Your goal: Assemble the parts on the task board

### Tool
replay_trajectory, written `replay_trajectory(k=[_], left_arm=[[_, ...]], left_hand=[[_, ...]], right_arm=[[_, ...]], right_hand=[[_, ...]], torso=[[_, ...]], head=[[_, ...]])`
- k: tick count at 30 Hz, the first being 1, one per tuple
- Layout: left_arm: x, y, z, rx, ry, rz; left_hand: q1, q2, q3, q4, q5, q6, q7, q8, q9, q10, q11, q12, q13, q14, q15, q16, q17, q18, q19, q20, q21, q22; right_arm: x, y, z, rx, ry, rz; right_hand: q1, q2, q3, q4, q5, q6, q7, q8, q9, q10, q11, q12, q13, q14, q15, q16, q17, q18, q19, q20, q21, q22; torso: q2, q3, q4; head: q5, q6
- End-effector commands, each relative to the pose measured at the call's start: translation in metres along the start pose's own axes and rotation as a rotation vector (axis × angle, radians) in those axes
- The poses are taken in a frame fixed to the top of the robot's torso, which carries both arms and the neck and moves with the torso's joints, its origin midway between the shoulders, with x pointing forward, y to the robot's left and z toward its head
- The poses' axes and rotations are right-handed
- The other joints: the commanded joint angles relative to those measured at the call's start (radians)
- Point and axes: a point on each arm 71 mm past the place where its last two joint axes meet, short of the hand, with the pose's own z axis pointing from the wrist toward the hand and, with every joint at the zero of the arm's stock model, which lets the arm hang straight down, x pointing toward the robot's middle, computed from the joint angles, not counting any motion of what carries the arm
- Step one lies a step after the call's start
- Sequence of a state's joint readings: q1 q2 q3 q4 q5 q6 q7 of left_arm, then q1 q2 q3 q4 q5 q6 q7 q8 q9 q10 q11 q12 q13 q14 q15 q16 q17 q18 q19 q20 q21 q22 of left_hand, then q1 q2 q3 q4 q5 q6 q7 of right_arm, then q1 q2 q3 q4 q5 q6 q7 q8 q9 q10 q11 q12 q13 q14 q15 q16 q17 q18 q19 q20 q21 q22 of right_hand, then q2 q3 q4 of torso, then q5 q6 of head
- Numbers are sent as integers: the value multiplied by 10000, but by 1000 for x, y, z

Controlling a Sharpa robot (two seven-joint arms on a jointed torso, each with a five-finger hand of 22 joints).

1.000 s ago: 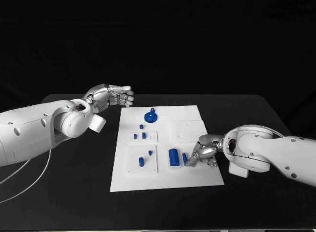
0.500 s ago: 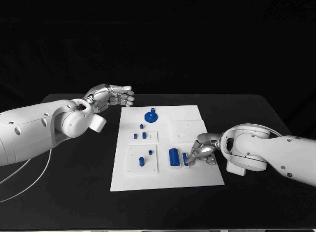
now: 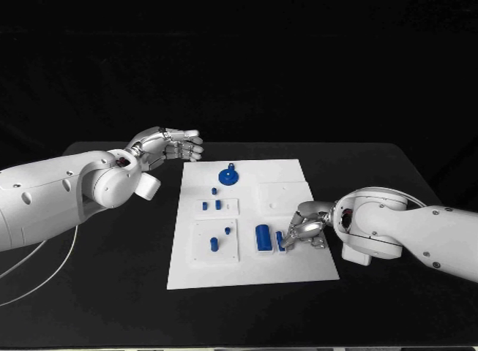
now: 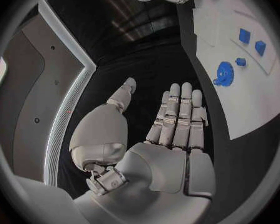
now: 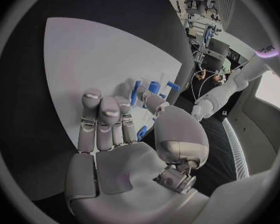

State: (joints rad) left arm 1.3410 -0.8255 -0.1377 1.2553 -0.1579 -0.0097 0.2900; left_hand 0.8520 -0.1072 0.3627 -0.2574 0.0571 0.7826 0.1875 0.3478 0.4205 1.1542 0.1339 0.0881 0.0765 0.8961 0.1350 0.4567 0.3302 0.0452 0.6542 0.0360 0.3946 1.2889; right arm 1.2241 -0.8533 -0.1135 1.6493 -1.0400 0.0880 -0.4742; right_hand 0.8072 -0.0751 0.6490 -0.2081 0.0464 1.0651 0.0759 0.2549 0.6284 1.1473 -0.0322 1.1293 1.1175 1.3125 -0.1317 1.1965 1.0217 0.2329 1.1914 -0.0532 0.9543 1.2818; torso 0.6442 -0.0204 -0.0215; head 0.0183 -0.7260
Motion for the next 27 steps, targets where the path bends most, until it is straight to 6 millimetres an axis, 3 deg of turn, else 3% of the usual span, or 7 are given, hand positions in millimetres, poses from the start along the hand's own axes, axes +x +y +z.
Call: replay_trajectory(k=[1, 5, 8, 13, 17, 22, 27], left_arm=[[2, -1, 1, 83, 174, -7], [2, -1, 1, 86, 155, 0], [1, -1, 1, 97, 103, 17], [0, -2, 2, 162, -2, 48], [-1, -2, 4, 220, -141, 53], [-4, -2, 6, 241, -404, 46], [-6, -2, 10, 304, -775, 184]], left_hand=[[-84, 25, -23, 6, -52, -74, -23, 61, -11, 15, 36, -52, 0, 5, 38, -31, 13, 98, -29, 27, -33, 15], [-84, 25, -22, 5, -52, -74, -23, 61, -11, 16, 36, -52, 0, 5, 38, -32, 14, 98, -29, 27, -35, 18], [-85, 25, -22, 5, -52, -75, -23, 61, -11, 16, 36, -52, 0, 6, 38, -33, 15, 98, -29, 27, -36, 19], [-84, 25, -21, 4, -52, -75, -23, 61, -12, 16, 36, -53, 0, 6, 37, -33, 17, 97, -29, 26, -37, 22], [-83, 25, -21, 2, -51, -76, -22, 61, -12, 16, 36, -53, 0, 6, 37, -34, 18, 96, -32, 27, -40, 24], [-75, 32, -17, -4, -49, -82, -21, 58, -14, 12, 37, -56, -1, 4, 37, -37, 21, 94, -36, 27, -44, 30], [-33, 17, -1, -34, -40, -96, -16, 52, -19, 0, 41, -63, -4, 1, 38, -46, 30, 91, -39, 26, -52, 52]], right_arm=[[1, -5, 2, 172, -171, -69], [-2, -10, 0, 65, -291, 407], [-6, -15, -1, -168, -463, 941], [-31, -14, -8, -969, -1195, 1575], [-61, -17, -11, -1899, -2072, 2710], [-85, -22, -6, -3166, -2672, 4302], [-110, -33, 5, -3862, -3769, 5609]], right_hand=[[-90, -149, -20, 51, 25, -29, 48, -66, -21, 82, 16, -44, 13, 40, -46, -21, -5, 289, 50, -8, 27, -5], [-686, -433, -456, 295, 24, -68, 65, -88, -26, 60, 34, -59, 15, 28, -33, -31, -11, 288, 32, 36, 23, -13], [-1069, -609, -1015, 197, 29, -175, 69, -136, -28, -31, 43, -92, 26, -26, -32, -82, -30, 289, -69, 8, -27, -26], [-1277, -457, -1800, -355, 73, -542, 169, -313, -59, -158, 126, -131, 41, -70, 45, -188, -77, 289, -204, -45, -152, -90], [-1264, -377, -1960, -542, 97, -735, 222, -408, -80, -190, 173, -137, 43, -74, 79, -220, -86, 289, -219, -63, -194, -122], [-1226, -57, -2074, -719, 85, -819, 261, -436, -64, -344, 211, -238, 4, -193, 117, -399, -155, 288, -376, -31, -353, -200], [-887, 205, -2046, -805, 111, -1059, 409, -520, -44, -1007, 369, -1058, -525, -905, 293, -1498, -670, 204, -1238, 318, -1204, -591]], torso=[[0, 1, 1], [-2, 3, 3], [-9, 2, 5], [-18, 2, 6], [-27, -16, -17], [-68, -58, -21], [-153, -115, -13]], head=[[-9, 14], [4, 36], [-2, 74], [9, 167], [-31, 344], [-53, 514], [-95, 767]])
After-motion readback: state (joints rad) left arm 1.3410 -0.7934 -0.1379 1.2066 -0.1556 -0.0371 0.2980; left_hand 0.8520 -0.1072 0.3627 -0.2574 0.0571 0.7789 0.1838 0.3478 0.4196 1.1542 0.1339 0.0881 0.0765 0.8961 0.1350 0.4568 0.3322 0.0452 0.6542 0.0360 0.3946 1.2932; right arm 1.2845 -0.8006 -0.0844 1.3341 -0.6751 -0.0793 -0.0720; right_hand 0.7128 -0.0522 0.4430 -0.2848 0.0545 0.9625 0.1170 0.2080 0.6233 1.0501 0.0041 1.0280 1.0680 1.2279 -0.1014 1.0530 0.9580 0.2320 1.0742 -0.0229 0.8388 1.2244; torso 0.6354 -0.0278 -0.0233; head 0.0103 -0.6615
